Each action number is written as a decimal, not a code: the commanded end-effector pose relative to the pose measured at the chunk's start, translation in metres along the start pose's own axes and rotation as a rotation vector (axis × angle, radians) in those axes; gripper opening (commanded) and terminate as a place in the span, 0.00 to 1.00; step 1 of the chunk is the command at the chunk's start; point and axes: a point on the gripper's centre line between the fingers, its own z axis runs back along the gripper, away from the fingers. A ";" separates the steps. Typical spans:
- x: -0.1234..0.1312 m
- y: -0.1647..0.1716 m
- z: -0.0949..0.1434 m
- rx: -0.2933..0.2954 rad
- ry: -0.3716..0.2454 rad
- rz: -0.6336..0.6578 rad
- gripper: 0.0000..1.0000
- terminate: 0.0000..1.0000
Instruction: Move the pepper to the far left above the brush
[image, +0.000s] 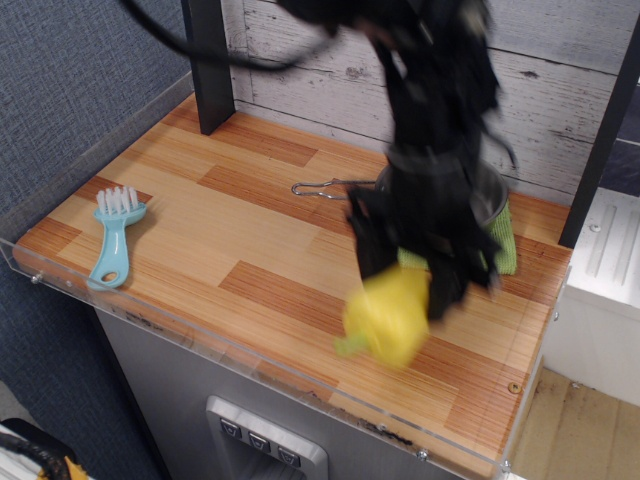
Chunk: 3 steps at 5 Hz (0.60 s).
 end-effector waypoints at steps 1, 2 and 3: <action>0.014 0.071 0.045 0.083 -0.043 0.028 0.00 0.00; 0.010 0.122 0.041 0.098 -0.039 0.100 0.00 0.00; 0.001 0.166 0.036 0.097 -0.038 0.147 0.00 0.00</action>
